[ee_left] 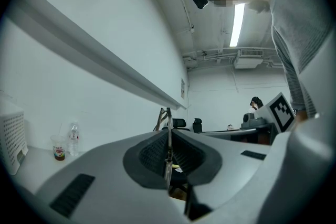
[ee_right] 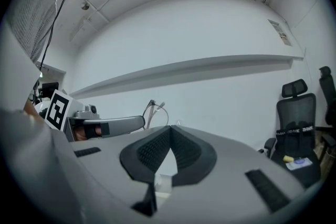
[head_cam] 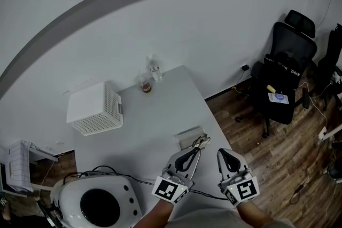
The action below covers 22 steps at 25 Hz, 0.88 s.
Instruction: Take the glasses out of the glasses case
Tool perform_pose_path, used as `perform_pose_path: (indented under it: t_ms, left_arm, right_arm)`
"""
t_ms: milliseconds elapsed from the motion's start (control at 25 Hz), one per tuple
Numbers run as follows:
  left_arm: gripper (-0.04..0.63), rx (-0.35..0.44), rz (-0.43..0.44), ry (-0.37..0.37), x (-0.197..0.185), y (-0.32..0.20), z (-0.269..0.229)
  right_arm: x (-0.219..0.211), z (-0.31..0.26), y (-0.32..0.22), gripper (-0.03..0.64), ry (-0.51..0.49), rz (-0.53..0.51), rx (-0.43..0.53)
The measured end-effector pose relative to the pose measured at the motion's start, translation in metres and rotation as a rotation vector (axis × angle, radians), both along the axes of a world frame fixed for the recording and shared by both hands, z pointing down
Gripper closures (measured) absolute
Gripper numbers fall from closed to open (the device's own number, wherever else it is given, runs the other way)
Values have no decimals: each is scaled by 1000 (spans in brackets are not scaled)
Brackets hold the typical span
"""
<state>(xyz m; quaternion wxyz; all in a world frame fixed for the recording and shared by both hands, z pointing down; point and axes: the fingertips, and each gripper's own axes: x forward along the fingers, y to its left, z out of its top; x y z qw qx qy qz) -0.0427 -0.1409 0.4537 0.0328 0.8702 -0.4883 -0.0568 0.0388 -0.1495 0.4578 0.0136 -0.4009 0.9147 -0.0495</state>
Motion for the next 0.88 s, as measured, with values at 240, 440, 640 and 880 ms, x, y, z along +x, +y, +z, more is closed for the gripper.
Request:
perform_pose_path:
  t_ms: [240, 440, 640, 880]
  left_arm:
    - [568, 1, -1, -6, 1, 0, -1]
    - [568, 5, -3, -8, 1, 1, -2]
    - [568, 3, -4, -8, 0, 0, -2]
    - [568, 7, -8, -8, -2, 1, -2]
  right_arm:
    - [0, -2, 1, 606, -2, -4, 3]
    - [1, -4, 2, 606, -7, -8, 5]
    - [-2, -3, 3, 606, 1, -14, 4]
    - [-3, -2, 4, 606, -10, -20, -1]
